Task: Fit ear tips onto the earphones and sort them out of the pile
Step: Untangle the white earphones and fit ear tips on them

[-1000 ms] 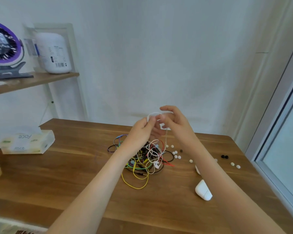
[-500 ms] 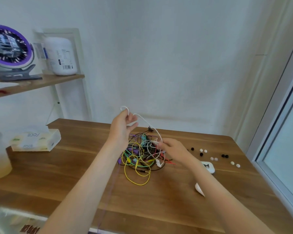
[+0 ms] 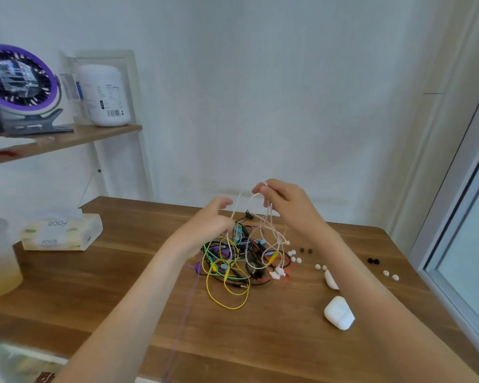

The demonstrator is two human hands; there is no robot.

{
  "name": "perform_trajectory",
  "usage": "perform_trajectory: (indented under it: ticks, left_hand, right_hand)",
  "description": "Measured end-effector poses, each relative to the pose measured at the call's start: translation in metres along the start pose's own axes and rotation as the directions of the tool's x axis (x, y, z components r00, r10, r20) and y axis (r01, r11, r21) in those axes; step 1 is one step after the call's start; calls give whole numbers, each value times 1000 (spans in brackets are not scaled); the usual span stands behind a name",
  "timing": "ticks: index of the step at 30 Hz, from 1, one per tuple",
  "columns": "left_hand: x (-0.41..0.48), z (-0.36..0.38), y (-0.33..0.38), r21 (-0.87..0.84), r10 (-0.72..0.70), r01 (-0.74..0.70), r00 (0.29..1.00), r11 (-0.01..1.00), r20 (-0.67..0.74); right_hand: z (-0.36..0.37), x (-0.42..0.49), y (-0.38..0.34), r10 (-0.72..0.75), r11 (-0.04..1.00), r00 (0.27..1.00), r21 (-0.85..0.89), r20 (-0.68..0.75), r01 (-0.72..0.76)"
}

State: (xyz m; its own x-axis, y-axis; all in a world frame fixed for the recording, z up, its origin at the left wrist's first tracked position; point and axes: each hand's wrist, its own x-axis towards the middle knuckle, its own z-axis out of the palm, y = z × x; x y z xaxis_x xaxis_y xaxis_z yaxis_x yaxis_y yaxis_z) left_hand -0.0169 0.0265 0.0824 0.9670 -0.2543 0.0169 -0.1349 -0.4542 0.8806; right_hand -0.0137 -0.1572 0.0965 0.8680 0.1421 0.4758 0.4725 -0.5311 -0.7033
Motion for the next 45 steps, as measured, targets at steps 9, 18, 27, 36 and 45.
perform_trajectory:
  ticks: [9, 18, 27, 36, 45]
  left_hand:
    - [6, 18, 10, -69, 236, -231, 969, 971, 71]
    - [5, 23, 21, -91, 297, -320, 933, 943, -200]
    - [1, 15, 34, -506, 161, -329, 924, 797, -347]
    - [4, 3, 16, -431, -11, -207, 892, 878, -451]
    - [0, 35, 2, -379, -84, 27, 987, 925, -135]
  right_hand:
    - [6, -3, -18, -80, 997, 993, 4, 87, 80]
    - [4, -10, -6, 0, 964, 1000, 268, 5, -1]
    - [30, -31, 33, 109, 982, 876, 85, 471, -168]
    - [8, -43, 40, 174, 925, 908, 254, 381, -284]
    - [-18, -72, 50, 150, 811, 933, 499, 327, -305]
